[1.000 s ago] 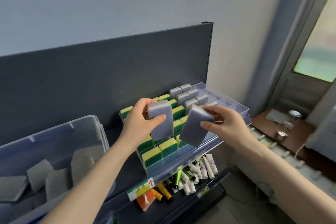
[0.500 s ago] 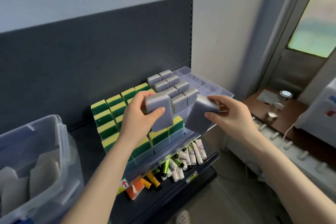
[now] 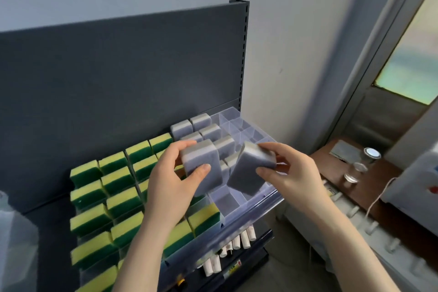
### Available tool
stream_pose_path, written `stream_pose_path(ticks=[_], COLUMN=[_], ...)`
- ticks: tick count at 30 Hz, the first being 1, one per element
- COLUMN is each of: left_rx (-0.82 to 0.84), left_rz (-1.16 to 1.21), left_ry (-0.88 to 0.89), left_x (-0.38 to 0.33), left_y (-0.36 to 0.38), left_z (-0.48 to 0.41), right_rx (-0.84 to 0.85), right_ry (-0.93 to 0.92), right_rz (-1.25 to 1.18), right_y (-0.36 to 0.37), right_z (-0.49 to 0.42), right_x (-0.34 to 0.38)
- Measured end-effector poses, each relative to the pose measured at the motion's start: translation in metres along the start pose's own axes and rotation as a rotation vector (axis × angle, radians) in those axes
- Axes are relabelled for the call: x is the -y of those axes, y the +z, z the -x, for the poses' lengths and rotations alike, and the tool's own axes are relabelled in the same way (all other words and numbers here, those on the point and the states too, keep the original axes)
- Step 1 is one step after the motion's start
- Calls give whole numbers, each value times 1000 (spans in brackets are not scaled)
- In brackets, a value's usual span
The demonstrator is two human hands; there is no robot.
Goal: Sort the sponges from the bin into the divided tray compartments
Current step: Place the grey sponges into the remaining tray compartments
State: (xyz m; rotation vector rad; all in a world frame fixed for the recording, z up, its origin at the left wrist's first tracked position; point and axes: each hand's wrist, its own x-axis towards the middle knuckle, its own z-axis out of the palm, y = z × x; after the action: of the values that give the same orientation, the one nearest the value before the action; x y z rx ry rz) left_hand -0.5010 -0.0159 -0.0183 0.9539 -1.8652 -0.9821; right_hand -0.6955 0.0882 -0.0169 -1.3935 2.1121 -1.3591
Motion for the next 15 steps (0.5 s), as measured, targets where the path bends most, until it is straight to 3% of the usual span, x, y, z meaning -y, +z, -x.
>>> stream_pose_path(ticks=[6,15], left_rx=[-6,-86], left_rz=[-84,-147], left_ry=[30,-69], left_x=[2,0], left_y=[18,44], left_z=[-33,-49], right_rx=[13,161], right_ry=[-13,-81], right_rz=[-26,-84], right_y=[-6,-21], right_z=[-30,-77], right_x=[-15,-38])
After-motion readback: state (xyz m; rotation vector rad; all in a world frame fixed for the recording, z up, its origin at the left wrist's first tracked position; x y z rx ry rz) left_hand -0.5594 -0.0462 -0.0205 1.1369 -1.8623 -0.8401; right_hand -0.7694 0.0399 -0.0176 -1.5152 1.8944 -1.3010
